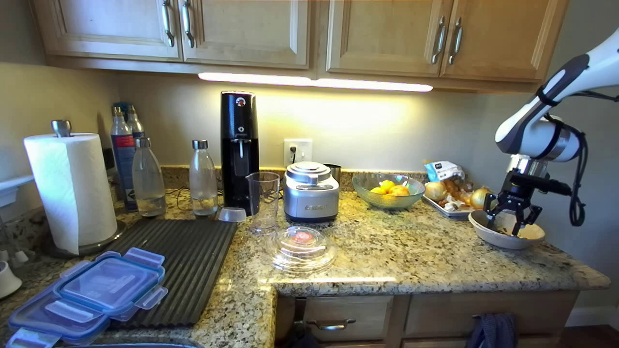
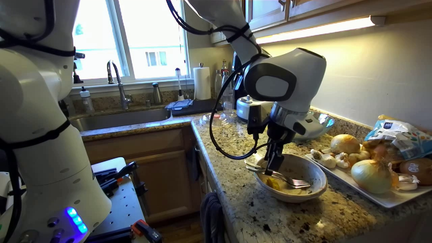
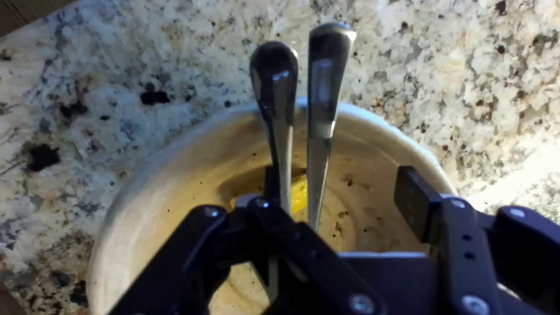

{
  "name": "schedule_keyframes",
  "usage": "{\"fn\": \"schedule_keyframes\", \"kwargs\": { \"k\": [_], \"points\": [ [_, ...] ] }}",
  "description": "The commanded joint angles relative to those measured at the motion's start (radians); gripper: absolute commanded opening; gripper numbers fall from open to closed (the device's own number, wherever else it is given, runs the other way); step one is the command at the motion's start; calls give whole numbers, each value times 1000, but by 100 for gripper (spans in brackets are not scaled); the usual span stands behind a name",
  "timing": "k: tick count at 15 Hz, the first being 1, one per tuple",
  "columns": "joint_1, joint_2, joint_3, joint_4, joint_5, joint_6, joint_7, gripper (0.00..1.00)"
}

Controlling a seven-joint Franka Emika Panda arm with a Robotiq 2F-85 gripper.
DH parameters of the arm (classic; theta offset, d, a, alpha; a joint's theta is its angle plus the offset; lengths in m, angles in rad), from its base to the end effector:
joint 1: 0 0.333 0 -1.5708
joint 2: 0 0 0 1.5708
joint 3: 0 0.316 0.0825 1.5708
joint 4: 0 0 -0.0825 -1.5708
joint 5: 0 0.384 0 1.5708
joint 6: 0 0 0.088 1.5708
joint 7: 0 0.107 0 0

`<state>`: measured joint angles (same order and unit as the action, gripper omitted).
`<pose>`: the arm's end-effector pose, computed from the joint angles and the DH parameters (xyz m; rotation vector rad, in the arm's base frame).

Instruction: Pick up the folks from the bowls and put them on the countertop. Separate the bowls and place the top bowl on the countertop.

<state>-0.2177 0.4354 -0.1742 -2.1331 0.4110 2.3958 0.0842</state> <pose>0.5139 -0.2107 0.1900 -2.7091 1.1318 0.1827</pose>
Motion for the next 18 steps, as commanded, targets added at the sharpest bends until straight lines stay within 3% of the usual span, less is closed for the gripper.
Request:
{"fn": "schedule_keyframes", "kwargs": {
  "k": [1, 5, 6, 9, 10, 11, 13, 14, 18],
  "points": [
    [-30, 4, 18, 10, 23, -11, 16, 74],
    [-35, 1, 17, 8, 27, -10, 15, 66],
    [-35, 1, 17, 7, 26, -9, 15, 48],
    [-38, 2, 15, 5, 24, -9, 14, 27],
    [-40, 2, 14, 4, 24, -9, 13, 25],
    [-42, 2, 14, 2, 24, -9, 12, 35],
    [-46, 1, 13, 0, 24, -7, 12, 46],
    [-47, 1, 12, -2, 24, -7, 11, 60],
    [-48, -6, 8, -10, 15, -1, 13, 89]
  ]
}}
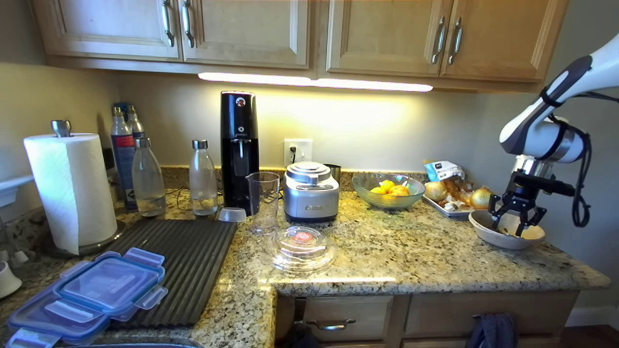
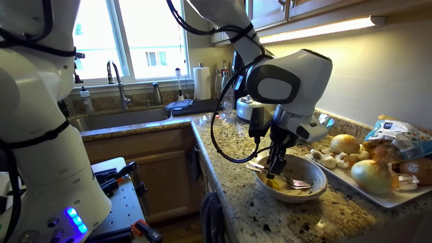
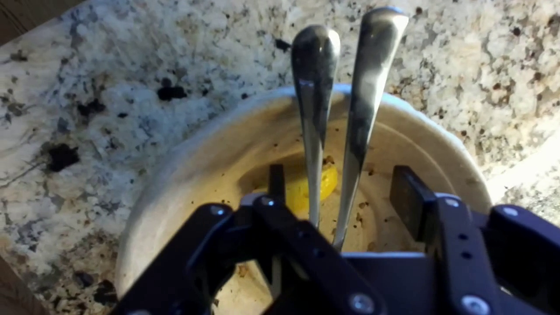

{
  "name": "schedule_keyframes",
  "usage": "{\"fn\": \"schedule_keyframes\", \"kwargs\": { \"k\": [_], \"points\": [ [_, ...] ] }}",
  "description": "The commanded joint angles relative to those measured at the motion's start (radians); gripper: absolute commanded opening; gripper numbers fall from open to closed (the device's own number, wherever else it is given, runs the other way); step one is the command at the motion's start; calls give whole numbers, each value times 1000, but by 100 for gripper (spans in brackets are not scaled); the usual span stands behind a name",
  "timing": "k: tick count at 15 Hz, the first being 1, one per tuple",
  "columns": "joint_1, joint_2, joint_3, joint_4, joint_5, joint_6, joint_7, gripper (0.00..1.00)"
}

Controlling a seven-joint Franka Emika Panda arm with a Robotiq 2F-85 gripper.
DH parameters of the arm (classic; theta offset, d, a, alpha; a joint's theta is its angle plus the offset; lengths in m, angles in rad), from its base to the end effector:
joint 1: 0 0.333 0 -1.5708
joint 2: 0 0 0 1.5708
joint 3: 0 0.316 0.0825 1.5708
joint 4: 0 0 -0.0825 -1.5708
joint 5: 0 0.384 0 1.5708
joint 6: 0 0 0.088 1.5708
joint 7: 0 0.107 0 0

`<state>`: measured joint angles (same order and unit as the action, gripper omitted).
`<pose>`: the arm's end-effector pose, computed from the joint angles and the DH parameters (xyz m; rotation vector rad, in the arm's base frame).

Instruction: Pick up the folks from the bowls and put them on the countertop. Separate the bowls and place the top bowl on the countertop.

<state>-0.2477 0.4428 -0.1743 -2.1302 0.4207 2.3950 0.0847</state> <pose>0.5073 -0.2260 0.1869 -2.6807 1.1812 0.1836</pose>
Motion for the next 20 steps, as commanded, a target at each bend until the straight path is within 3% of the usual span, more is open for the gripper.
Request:
{"fn": "schedule_keyframes", "kwargs": {
  "k": [1, 10, 12, 20],
  "points": [
    [-17, -15, 7, -15, 3, 3, 12, 96],
    [-17, 36, 18, 12, 4, 0, 13, 100],
    [-17, 42, 18, 14, 4, 5, 14, 73],
    [-21, 32, 18, 15, 8, 15, 8, 19]
  ]
}}
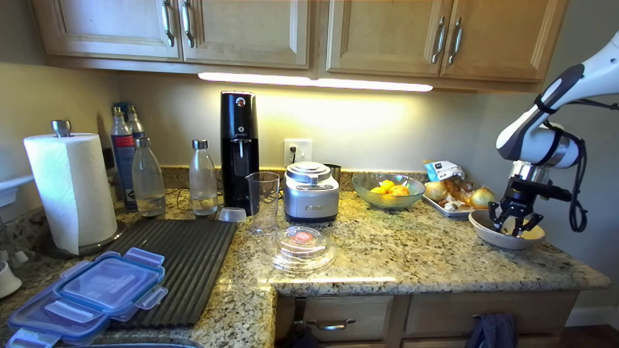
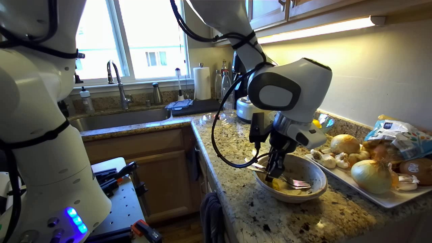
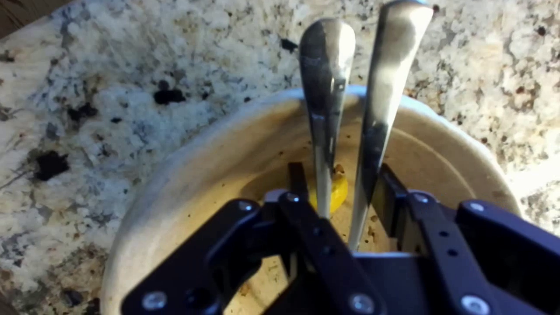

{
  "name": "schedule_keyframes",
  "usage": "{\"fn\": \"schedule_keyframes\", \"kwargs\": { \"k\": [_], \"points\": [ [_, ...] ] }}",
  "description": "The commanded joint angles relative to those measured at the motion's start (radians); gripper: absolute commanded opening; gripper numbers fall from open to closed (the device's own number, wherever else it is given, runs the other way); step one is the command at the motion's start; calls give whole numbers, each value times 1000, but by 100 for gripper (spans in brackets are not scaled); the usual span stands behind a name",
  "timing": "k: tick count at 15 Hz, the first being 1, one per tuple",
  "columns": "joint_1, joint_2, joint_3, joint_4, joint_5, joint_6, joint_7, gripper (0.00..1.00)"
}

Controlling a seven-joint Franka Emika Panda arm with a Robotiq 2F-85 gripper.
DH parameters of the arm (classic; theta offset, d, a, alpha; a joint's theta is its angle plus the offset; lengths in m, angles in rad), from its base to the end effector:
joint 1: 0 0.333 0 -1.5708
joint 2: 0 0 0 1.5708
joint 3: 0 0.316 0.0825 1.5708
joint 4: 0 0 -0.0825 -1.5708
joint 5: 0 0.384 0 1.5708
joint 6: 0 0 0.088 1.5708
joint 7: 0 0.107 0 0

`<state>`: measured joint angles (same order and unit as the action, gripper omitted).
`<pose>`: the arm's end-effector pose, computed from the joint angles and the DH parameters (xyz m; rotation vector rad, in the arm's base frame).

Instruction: Pick up the folks from the bowls and put them on the countertop. Separate the bowls and place the top bowl on the countertop.

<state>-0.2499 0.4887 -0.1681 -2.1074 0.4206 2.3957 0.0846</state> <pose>0.5100 -0.2253 0.1693 -2.6848 1.1789 0.2174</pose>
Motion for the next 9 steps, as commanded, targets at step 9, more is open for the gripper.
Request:
{"fn": "schedule_keyframes", "kwargs": {
  "k": [9],
  "points": [
    [-20, -43, 14, -28, 13, 29, -4, 8]
  ]
}}
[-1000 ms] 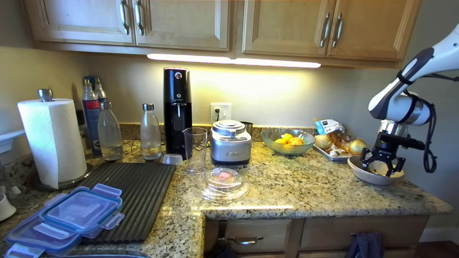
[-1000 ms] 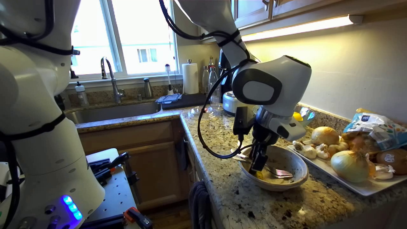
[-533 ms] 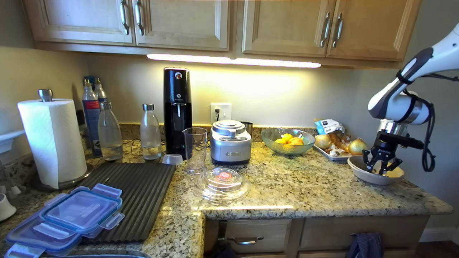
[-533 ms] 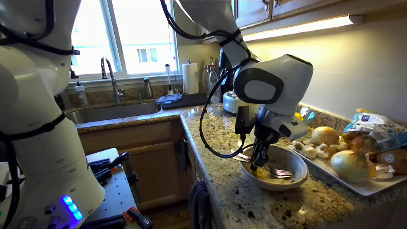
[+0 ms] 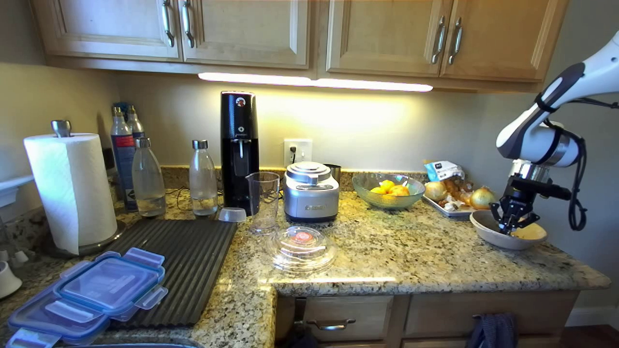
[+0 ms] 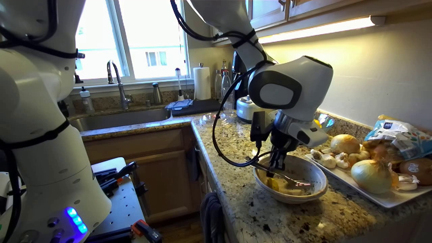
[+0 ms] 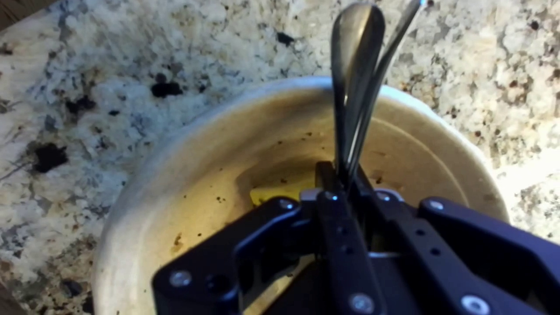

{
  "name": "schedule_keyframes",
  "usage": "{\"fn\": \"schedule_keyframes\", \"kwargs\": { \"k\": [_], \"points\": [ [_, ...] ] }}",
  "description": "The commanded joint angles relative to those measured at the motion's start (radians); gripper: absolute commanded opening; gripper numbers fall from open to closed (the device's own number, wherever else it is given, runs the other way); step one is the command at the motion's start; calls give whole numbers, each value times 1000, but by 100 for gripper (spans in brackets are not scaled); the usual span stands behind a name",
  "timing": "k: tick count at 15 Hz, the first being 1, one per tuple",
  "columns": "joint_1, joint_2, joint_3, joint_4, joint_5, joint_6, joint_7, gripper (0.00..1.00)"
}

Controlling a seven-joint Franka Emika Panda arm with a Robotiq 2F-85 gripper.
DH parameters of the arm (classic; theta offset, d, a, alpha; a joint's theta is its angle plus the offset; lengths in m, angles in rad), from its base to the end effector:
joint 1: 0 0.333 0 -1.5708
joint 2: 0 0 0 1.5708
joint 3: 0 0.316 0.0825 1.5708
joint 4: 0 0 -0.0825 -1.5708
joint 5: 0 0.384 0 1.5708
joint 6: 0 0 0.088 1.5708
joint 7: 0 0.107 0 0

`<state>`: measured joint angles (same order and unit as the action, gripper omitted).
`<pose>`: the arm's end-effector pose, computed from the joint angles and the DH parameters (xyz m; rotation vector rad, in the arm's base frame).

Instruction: Pick up the folks from the bowls and put them on the countertop. Separate the bowls and place the top bowl on the countertop.

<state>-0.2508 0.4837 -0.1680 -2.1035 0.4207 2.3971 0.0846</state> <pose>0.5122 -0.2265 0.1735 -2.6854 1.1788 0.2024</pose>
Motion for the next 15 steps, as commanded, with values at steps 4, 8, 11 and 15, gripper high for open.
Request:
{"fn": "schedule_keyframes", "kwargs": {
  "k": [4, 8, 11, 15],
  "points": [
    [-7, -80, 5, -54, -5, 45, 0, 8],
    [1, -125, 1, -67, -22, 65, -1, 8],
    [3, -155, 2, -71, -22, 64, -3, 8],
    [15, -194, -4, -86, -41, 73, 9, 8]
  ]
}}
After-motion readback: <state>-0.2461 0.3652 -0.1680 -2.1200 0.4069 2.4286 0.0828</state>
